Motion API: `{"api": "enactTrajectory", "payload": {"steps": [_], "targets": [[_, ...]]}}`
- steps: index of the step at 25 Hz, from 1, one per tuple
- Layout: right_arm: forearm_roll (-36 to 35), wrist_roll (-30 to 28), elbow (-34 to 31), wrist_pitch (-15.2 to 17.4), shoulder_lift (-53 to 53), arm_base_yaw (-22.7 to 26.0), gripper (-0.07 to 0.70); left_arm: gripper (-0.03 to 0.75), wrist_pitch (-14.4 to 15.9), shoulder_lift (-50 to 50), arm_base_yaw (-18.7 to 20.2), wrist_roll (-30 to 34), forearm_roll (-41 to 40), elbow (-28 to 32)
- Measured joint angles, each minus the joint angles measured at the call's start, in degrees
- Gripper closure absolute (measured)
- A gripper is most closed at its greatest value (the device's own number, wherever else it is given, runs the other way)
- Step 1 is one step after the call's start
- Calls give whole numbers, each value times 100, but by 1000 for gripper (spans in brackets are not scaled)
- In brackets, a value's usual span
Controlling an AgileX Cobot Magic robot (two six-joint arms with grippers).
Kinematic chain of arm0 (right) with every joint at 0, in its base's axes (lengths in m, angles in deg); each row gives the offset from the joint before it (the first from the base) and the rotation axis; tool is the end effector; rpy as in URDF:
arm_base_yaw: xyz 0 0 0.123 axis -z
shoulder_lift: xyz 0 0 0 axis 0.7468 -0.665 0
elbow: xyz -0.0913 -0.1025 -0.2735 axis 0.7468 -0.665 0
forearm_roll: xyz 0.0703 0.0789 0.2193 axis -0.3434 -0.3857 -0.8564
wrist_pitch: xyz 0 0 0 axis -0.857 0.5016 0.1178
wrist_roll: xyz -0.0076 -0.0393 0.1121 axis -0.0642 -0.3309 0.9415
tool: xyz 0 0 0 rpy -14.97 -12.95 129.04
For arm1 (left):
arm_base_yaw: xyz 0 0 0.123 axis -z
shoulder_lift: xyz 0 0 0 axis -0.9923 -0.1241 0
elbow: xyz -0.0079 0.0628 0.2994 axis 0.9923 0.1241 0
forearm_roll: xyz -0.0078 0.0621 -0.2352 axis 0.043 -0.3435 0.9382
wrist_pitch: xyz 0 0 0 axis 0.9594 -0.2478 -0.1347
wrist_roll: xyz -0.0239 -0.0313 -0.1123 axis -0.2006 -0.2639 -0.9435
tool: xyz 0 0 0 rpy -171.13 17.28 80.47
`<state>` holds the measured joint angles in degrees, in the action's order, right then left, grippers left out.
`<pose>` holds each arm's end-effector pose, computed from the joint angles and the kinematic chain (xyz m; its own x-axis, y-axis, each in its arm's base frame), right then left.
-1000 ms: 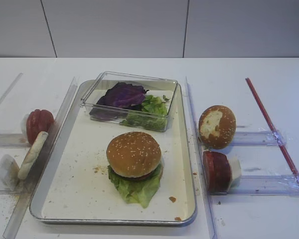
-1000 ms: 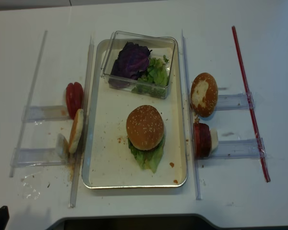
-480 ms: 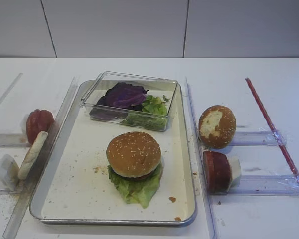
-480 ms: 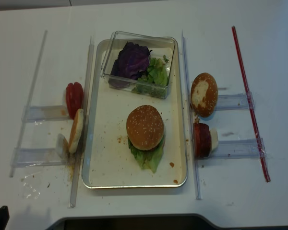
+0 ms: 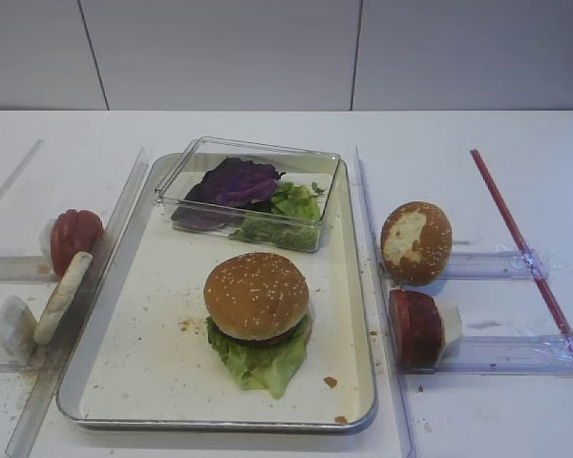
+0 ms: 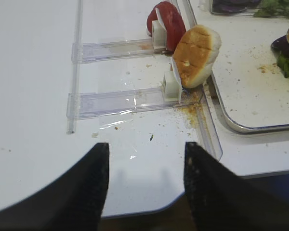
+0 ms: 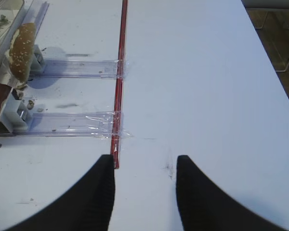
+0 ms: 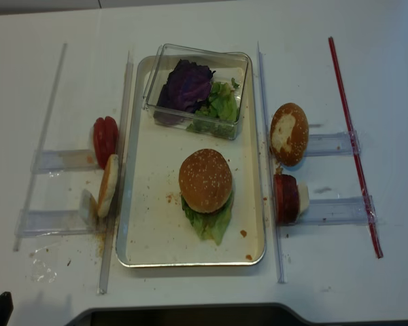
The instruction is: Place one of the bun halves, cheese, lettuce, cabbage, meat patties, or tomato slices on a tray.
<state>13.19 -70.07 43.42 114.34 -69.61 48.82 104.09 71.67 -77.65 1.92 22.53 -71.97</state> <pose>-0.0124 0.0001 0.2422 -0.5398 -0.0178 -0.8416 -0.0033 0.9998 -0.0191 -0.0157 0.0020 0.2425 -0.5592 0.0454 -0.8278 0.0830 0.9965 -0.0015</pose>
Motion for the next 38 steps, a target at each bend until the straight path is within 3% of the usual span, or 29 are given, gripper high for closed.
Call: {"api": "enactTrajectory", "payload": {"steps": [38], "targets": [[0,0,0,0,0,0,301,374,0,0,0,0,0,0]]}}
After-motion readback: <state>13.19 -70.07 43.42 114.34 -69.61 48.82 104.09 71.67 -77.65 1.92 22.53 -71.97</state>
